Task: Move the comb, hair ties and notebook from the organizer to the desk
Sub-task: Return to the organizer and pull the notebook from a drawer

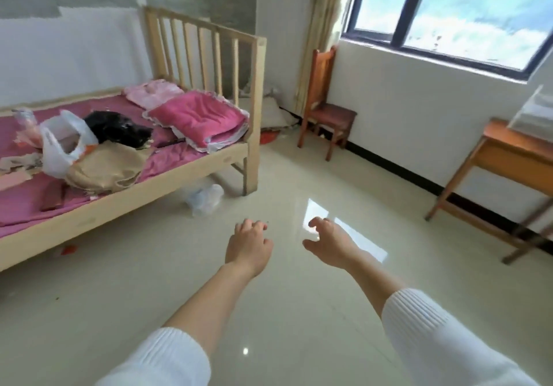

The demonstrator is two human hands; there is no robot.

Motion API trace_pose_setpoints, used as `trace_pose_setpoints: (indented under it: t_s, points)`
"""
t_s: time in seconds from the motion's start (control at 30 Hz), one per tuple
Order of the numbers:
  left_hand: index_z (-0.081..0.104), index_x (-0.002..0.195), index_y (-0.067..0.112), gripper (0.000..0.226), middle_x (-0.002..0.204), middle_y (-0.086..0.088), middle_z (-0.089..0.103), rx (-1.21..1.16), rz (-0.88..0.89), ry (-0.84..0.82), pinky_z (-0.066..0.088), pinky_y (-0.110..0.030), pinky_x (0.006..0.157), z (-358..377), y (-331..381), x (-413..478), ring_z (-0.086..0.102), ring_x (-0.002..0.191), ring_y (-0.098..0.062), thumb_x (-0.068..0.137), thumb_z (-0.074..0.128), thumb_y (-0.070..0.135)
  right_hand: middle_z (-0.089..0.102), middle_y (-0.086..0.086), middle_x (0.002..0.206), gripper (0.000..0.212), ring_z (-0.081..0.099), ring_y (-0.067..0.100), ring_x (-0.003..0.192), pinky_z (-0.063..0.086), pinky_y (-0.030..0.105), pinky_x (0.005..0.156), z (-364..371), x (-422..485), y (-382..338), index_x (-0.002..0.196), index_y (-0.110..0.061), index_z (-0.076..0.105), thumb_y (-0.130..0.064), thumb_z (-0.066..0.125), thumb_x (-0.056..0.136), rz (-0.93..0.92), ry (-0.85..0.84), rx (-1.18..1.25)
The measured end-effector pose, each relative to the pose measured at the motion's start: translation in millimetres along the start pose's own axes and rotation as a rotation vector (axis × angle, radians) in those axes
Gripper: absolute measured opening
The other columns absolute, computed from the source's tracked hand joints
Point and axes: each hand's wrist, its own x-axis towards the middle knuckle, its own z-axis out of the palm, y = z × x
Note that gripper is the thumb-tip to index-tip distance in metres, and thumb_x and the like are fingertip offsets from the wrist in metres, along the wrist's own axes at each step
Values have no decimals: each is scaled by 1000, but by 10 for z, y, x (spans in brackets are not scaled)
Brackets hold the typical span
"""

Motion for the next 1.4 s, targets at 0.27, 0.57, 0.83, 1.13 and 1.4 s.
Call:
trace_pose_setpoints:
  t_s: [0.27, 0.57, 0.83, 1.13, 1.4]
  points:
    - [50, 126, 15, 40, 128, -10, 51, 136, 389, -52, 42, -38, 93, 684, 2362, 1166, 43, 120, -27, 88, 45, 25, 51, 8, 127, 52, 51, 27, 116, 47, 41, 94, -1530, 254, 1951, 133, -15, 45, -35, 56, 87, 228, 256, -115]
    - [50, 122, 13, 39, 125, -9, 50, 154, 644, -86, 42, -39, 91, 1663, 4784, 2871, 44, 115, -27, 87, 45, 29, 50, 10, 129, 52, 48, 29, 118, 44, 43, 97, -2949, 1225, 3997, 132, -14, 43, -40, 55, 88, 479, 324, -180]
    - [51, 123, 12, 39, 123, -11, 50, 139, 797, -165, 44, -39, 87, 2544, 6861, 3902, 44, 113, -28, 86, 44, 22, 50, 9, 130, 53, 45, 27, 120, 40, 42, 96, -4066, 1895, 5721, 135, -16, 40, -41, 50, 89, 682, 438, -230]
    - [50, 120, 12, 35, 120, -10, 49, 149, 917, -243, 42, -39, 83, 4026, 8941, 4825, 44, 110, -29, 88, 42, 24, 49, 9, 127, 48, 45, 28, 116, 40, 42, 91, -4867, 2728, 7905, 130, -15, 41, -35, 49, 87, 800, 458, -205]
    - [50, 123, 13, 39, 122, -11, 49, 26, 827, -305, 44, -40, 82, 4823, 10543, 5907, 44, 113, -30, 86, 41, 24, 50, 9, 130, 47, 47, 27, 117, 42, 41, 92, -6056, 3572, 9559, 131, -16, 42, -33, 50, 87, 818, 480, -201]
